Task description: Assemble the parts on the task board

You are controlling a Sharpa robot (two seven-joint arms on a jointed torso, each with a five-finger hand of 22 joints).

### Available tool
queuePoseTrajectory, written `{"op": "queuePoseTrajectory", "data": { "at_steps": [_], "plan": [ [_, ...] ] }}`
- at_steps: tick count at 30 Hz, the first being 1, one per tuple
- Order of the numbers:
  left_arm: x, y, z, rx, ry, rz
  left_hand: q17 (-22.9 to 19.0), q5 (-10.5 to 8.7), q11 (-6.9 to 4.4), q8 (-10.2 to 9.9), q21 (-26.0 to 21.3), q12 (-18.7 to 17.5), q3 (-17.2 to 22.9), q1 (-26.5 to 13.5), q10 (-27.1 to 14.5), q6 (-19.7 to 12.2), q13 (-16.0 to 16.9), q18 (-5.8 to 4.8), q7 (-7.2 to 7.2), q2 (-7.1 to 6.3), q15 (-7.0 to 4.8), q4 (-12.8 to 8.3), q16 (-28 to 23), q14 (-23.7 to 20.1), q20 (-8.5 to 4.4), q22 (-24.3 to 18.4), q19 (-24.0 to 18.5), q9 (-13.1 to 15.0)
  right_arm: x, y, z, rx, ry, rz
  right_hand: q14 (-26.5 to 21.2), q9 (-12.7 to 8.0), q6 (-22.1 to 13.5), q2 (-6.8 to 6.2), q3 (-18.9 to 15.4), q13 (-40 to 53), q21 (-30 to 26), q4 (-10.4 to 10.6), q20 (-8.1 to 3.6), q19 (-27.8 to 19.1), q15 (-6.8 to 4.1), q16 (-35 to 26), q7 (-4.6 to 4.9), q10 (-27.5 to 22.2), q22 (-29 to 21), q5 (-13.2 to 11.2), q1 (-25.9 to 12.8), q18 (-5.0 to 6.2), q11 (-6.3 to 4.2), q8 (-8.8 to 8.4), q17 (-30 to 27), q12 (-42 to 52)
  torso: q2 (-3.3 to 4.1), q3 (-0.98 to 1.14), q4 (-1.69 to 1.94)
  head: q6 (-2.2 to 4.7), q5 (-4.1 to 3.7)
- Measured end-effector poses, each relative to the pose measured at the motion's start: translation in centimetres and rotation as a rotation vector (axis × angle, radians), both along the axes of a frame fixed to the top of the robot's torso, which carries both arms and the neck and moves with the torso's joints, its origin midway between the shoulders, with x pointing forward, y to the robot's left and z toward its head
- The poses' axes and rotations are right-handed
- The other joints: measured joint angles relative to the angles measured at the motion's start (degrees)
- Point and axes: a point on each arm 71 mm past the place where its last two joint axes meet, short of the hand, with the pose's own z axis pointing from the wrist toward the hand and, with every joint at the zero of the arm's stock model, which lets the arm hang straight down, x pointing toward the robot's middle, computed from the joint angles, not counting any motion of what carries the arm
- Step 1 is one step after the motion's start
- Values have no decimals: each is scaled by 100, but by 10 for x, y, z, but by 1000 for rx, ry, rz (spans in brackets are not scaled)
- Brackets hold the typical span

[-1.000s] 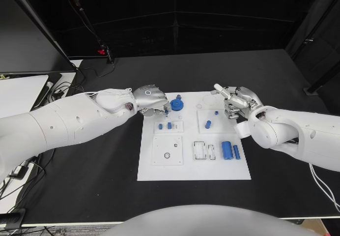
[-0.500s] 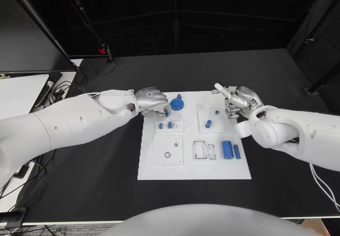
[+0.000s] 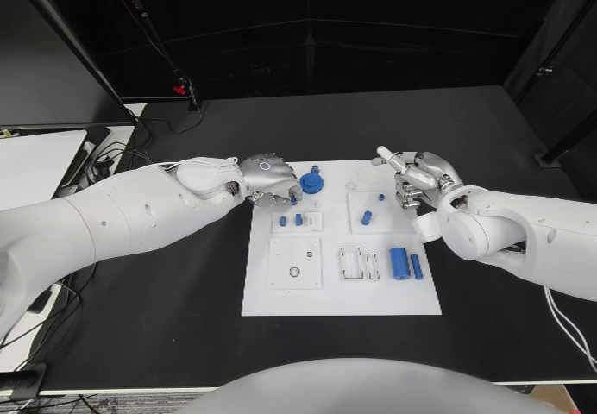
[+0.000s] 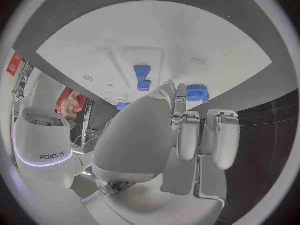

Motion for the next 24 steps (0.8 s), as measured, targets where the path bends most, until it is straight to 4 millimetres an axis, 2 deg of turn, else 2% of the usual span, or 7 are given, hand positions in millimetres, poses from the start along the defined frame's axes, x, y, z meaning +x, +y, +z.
{"op": "queuePoseTrajectory", "data": {
  "at_steps": [17, 20, 22, 24],
  "plan": [
    [2, -1, -1, 14, 19, 9, 0, 14, 0, -25, 0, -68, 20, -21, 0, 0, 0, 0, 0, 20, 0, 19, 0, 0, 0, 0, 0, 0, 0, 0, 0, 0, 0, 0, 0, 0, 0, 0, 0, 0, 0, 0, 0, 0, 0, 0, 0, 0, 0, 4, 0, 0, 0, 0, 0, 0, -3, -2, -3, -8, -9],
    [3, -1, -1, 16, 21, 11, 0, -34, 44, -48, 0, -147, 20, -120, -44, 0, 0, 0, 0, -21, 61, 20, 0, 0, 0, 0, 0, 4, 0, 0, 0, 0, 0, 0, 0, 1, 0, 0, 0, 0, 0, 0, 0, 0, 0, 0, 0, 0, 0, 4, 0, 0, 0, 0, 1, 0, -3, -3, -3, -4, -14],
    [3, -1, -1, 17, 23, 13, 0, -55, 87, -113, 0, -200, 28, -212, -88, -2, 0, 0, 2, -57, 62, 28, 0, 1, 0, 0, 0, 88, 0, 0, 0, 0, 0, 0, 0, 1, 0, 0, 0, 0, 0, 0, 0, 0, 0, 0, 0, 0, 0, 4, 0, 0, 0, 0, 5, 0, -3, -3, -3, -4, -15],
    [3, 0, -1, 19, 25, 14, 0, -55, 93, -165, 0, -200, 40, -253, -94, -57, 0, 0, 61, -97, 102, 40, 0, 2, 0, 0, 0, 110, 0, 0, 0, 0, 0, 0, 0, 1, 0, 0, 0, 0, 0, 0, 0, 0, 0, 0, 0, 0, 0, 4, 0, 0, 0, 0, 4, 0, -3, -2, -3, -4, -15]
  ]
}}
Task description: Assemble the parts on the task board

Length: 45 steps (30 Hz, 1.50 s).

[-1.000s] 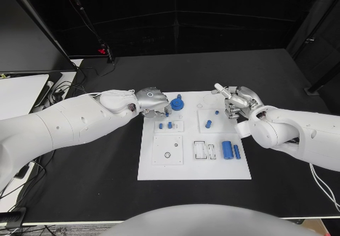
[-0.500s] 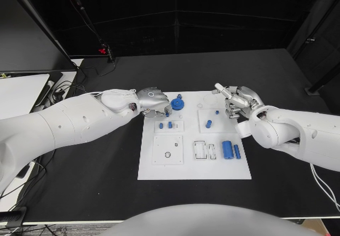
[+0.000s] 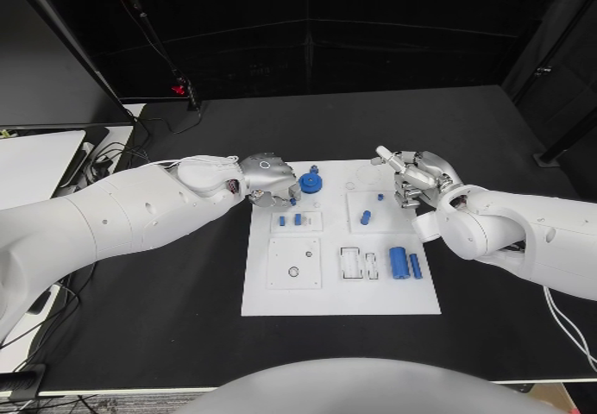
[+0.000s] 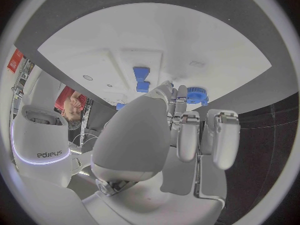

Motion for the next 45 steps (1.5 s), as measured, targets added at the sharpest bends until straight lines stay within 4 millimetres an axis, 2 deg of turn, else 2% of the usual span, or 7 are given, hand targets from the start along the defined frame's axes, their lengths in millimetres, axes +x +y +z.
{"op": "queuePoseTrajectory", "data": {
  "at_steps": [18, 29, 33, 36, 39, 43, 45],
  "plan": [
    [2, 7, -5, 22, 13, 20, 0, -44, 98, -297, 0, -117, -65, -371, -98, -703, 0, 0, 217, -290, 43, -26, 0, 1, 63, 0, -21, -241, 0, 0, 0, 0, 0, 0, 0, 0, 0, 0, 0, 0, 0, 0, 0, 0, 0, 0, 0, 0, 0, 0, 0, 0, 0, 0, -1, 0, 0, 1, 0, 1, -11],
    [4, 35, 0, -19, -43, 69, 0, -48, 191, -287, -38, -177, -270, -639, -367, -1492, 15, 1, 313, -441, 85, -32, 0, 0, 106, 0, -20, -248, 0, -2, 0, -2, 0, -4, 0, 0, 0, 0, 0, 0, 0, 0, 0, 0, 0, 0, 0, 0, 0, 0, 0, 0, 0, 0, -2, 0, -3, 1, 2, 5, -44],
    [3, 51, 9, -55, -61, 95, -7, -133, 251, -110, -614, -166, -656, -1154, -663, -1763, 40, 59, 401, -474, 154, -26, -628, -53, 201, 0, -56, -218, -2, -6, 1, -7, -1, -13, 0, 1, 0, -26, -41, 0, -31, -9, 21, -21, 0, 0, 0, -77, 0, 39, 26, 0, -10, 38, -2, -28, -10, 2, 10, 11, -61],
    [0, 57, 16, -88, -64, 106, -628, -133, 239, 12, -1107, -67, -976, -1604, -684, -1823, 47, 230, 382, -577, 143, -17, -1191, -456, 203, 0, -484, -201, -5, -11, 2, -15, 0, -19, 0, 0, 0, -88, -41, -55, -155, -9, 40, -150, 0, 0, 0, -833, 0, 23, 187, 6, -18, 67, -2, -359, -17, 3, 27, 15, -73],
    [-3, 66, 22, -139, -51, 129, -2430, -46, 235, 193, -2621, 69, -1371, -1866, -687, -1893, 57, 588, 392, -616, 161, -12, -2677, -1723, 222, 4, -1840, -175, -7, -18, 6, -34, -6, -20, 0, 0, 73, -144, 50, -1178, -321, -146, -7, -337, 0, 0, 7, -2109, 0, -231, 666, 93, -65, 139, -2, -1117, -30, 3, 44, 21, -85],
    [-7, 78, 29, -249, -5, 176, -3626, 781, 265, 522, -4453, 303, -1980, -2078, -591, -1585, 71, 849, 424, -406, 285, -23, -4111, -2940, 302, -383, -3453, -110, -4, -23, 19, -80, -42, -7, -2, 1, 450, -196, 137, -3025, -381, -234, -116, -397, -173, -16, 44, -3378, 0, -386, 1222, 93, -216, 154, -3, -2634, -46, 3, 66, 29, -99],
    [-9, 83, 31, -310, 23, 196, -3834, 896, 310, 566, -4864, 356, -2135, -2108, -609, -1538, 58, 849, 433, -357, 338, -22, -4432, -3205, 342, -530, -3825, -113, -2, -24, 25, -104, -60, 3, -6, -1, 612, -200, 146, -3392, -368, -243, -171, -342, -224, -49, 66, -3449, 0, -432, 1369, 93, -253, 150, -3, -3048, -51, 3, 72, 32, -99]
  ]
}}
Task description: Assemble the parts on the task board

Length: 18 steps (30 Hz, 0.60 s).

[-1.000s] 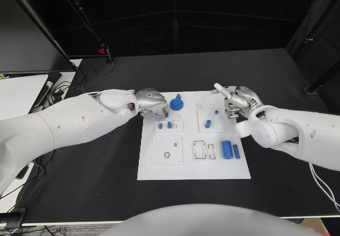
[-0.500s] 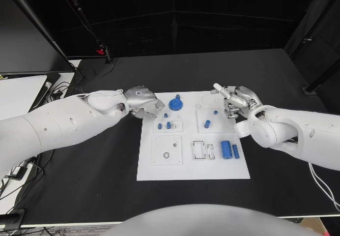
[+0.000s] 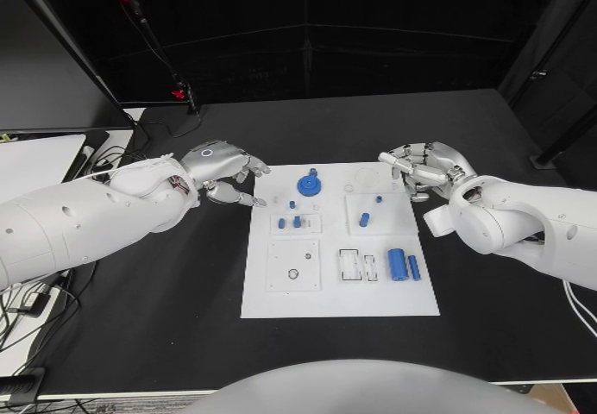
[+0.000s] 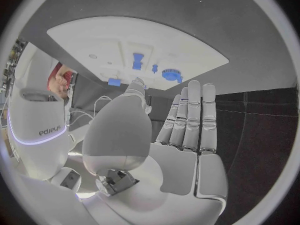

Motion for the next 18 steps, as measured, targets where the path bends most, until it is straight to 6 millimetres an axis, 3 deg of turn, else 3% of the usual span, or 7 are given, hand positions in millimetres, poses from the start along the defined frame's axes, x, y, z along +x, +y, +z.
{"op": "queuePoseTrajectory", "data": {
  "at_steps": [3, 5, 7, 9, 11, 15, 18],
  "plan": [
    [-5, 5, 6, -142, 56, 24, -396, 166, 69, 52, -642, 85, -241, -161, -141, 39, -22, 1, 39, -38, 115, 25, -536, -434, 95, -265, -559, -28, 4, -2, 11, -59, -39, 19, -2, -19, 376, 5, 47, -961, 222, -21, -99, 250, -78, -7, -31, -64, 0, -218, 387, 0, -25, -211, 0, -1126, -9, 2, 15, 9, -1],
    [-7, 7, 10, -266, 102, 39, -577, 187, 107, 97, -950, 89, -372, -326, -248, 71, -31, -6, 71, -202, 190, 33, -787, -722, 148, -416, -840, -32, 8, -2, 17, -114, -74, 37, 6, -19, 548, -18, 84, -1444, 316, -14, -115, 305, -87, -7, -58, -76, 0, -282, 577, 0, -37, -371, 0, -1678, -10, 2, 16, 16, -2],
    [-10, 8, 14, -381, 146, 47, -779, 187, 176, 85, -1346, 70, -540, -532, -478, 72, -46, -150, 79, -408, 321, 39, -1098, -1185, 220, -619, -1258, -63, 11, -3, 20, -169, -102, 54, 6, -18, 700, -29, 138, -1858, 369, -20, -115, 305, -87, -7, -64, -74, 0, -369, 763, 0, -35, -523, 0, -2123, -10, 2, 16, 31, -13],
    [-13, 7, 18, -520, 204, 60, -994, 245, 284, -12, -1851, -33, -719, -683, -788, -174, -46, -271, 49, -591, 496, 52, -1430, -1739, 309, -898, -1799, -114, 14, -4, 22, -242, -134, 73, 6, -26, 831, -37, 197, -2304, 369, 16, -115, 305, -87, -7, -46, -38, 0, -513, 949, -1, -35, -755, 0, -2574, -10, 2, 19, 42, -49],
    [-15, 6, 19, -633, 259, 82, -1148, 307, 389, -95, -2241, -130, -843, -742, -1099, -414, -46, -278, 6, -756, 634, 54, -1669, -2199, 397, -1141, -2184, -141, 16, -5, 22, -306, -162, 92, 6, -26, 920, -64, 248, -2666, 361, 41, -127, 318, -87, -7, -67, 56, 0, -598, 1117, -1, -32, -988, 0, -2918, -9, 1, 22, 47, -82],
    [-17, 8, 18, -839, 373, 154, -1321, 384, 528, -180, -2741, -249, -924, -806, -1624, -845, -33, -362, -60, -875, 743, 46, -1959, -2931, 568, -1512, -2557, -143, 20, -1, 23, -439, -224, 139, 6, -26, 1064, -179, 320, -3100, 271, 64, -135, 325, -86, -7, -113, 206, 0, -679, 1288, 0, -23, -1351, -1, -3288, -9, 1, 17, 58, -130],
    [-19, 9, 15, -949, 445, 200, -1359, 428, 579, -180, -3027, -261, -925, -812, -1884, -1070, -17, -362, -99, -881, 786, 46, -2024, -3264, 553, -1969, -2826, -128, 22, 5, 22, -540, -274, 179, 5, -26, 1122, -201, 366, -3242, 271, 43, -135, 325, -88, -7, -164, 249, 0, -679, 1385, -1, -67, -1474, -1, -3413, -7, 1, 15, 73, -193]
  ]
}}
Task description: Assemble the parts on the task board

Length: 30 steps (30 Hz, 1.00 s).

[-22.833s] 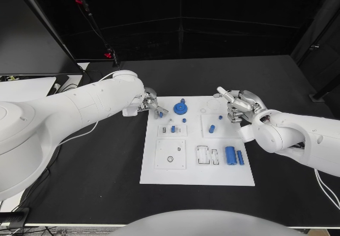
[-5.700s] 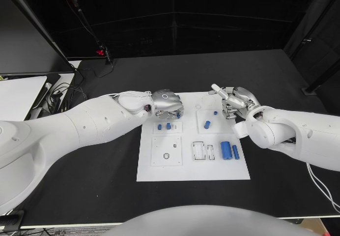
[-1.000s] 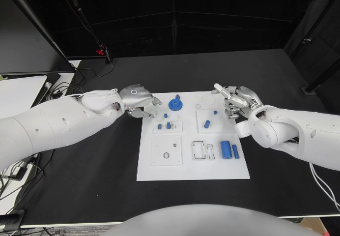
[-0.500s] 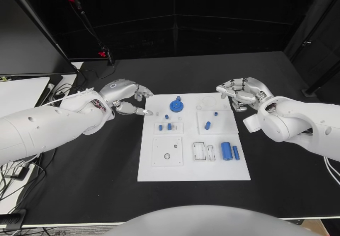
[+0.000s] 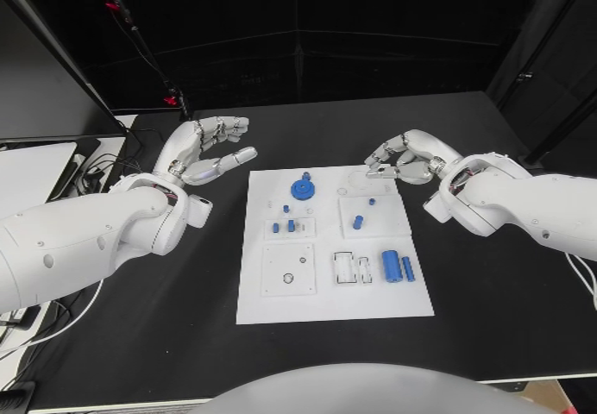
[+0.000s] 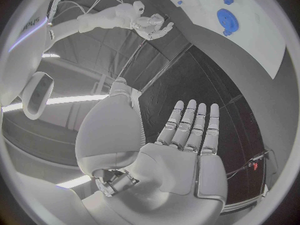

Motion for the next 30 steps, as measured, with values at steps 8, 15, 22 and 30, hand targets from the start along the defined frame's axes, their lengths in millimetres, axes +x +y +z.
{"op": "queuePoseTrajectory", "data": {
  "at_steps": [8, 15, 22, 30],
  "plan": [
    [-5, 1, -7, -139, 108, 39, 32, 0, 33, 84, -269, 86, 55, -23, -169, -153, 73, 0, -30, 23, 56, 18, 104, -179, 17, -469, -157, 62, -1, 17, -4, -244, -109, 82, -8, 6, 342, -112, 40, -295, 0, 123, -105, -4, -122, 0, -155, 346, 0, 0, 172, -1, -115, -187, 0, -258, -1, 3, -8, 19, -93],
    [-7, -1, -9, -186, 144, 45, 80, -202, 56, 295, -298, 291, 234, 51, -363, -325, 158, 1, -62, 267, 93, 13, 324, -320, 66, -394, 87, 136, -6, 27, -11, -396, -158, 126, -8, 6, 506, -159, -9, -460, 0, 172, -177, 8, -213, 0, -184, 500, 0, 0, 125, 0, -193, -303, 0, -434, -3, -2, -6, 29, -99],
    [-8, -1, -10, -214, 168, 55, 88, -246, 69, 515, -349, 511, 336, 87, -506, -465, 239, 1, -76, 352, 102, 2, 513, -393, 67, -432, 245, 205, -8, 29, -16, -504, -166, 138, -8, 6, 569, -181, -25, -486, 0, 187, -216, 9, -213, 0, -160, 541, 0, 0, 103, 0, -192, -363, -1, -499, -7, -5, 1, 10, -99],
    [-8, 1, -11, -229, 180, 62, 51, -288, 71, 857, -465, 862, 367, 118, -704, -651, 346, 1, -92, 382, 122, 19, 737, -515, 57, -630, 338, 301, -8, 31, -21, -580, -160, 131, -8, 6, 613, -181, -25, -496, 0, 187, -216, 8, -213, 0, -116, 602, 0, 0, 103, 0, -172, -422, -1, -566, -9, -5, 1, 12, -99]
  ]
}}
